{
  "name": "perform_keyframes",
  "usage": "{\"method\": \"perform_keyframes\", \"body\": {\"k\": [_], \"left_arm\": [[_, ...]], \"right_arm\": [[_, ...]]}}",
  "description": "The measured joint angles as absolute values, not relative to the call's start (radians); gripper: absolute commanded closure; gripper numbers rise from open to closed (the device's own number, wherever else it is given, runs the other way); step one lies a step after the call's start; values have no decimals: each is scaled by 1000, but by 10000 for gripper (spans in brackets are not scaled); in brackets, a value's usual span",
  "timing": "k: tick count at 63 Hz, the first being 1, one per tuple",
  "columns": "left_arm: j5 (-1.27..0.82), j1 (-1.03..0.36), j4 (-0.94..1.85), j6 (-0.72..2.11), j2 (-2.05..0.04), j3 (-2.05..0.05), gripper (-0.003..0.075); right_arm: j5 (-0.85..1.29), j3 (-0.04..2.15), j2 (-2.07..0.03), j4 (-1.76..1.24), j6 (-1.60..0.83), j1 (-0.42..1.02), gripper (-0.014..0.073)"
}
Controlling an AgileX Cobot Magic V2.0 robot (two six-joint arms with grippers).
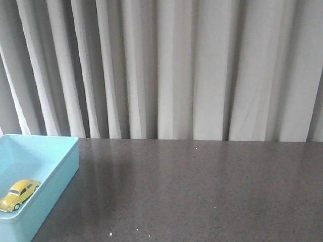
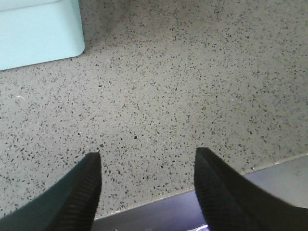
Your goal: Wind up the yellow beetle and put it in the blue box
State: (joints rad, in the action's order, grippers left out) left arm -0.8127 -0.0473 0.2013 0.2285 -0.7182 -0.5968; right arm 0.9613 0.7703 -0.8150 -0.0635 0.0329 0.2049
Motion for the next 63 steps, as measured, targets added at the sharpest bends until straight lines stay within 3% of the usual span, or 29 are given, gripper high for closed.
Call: {"method": "perform_keyframes", "body": {"k": [25,29,63], "left_arm": [[-730,-47,199,228,-718,-592,687],[-722,-47,199,228,-718,-592,729],[-666,-47,199,228,-718,-592,727]], "right_arm": [[961,770,-815,-63,33,205,608],[961,770,-815,-63,33,205,603],[961,770,-815,-63,33,205,601]]}}
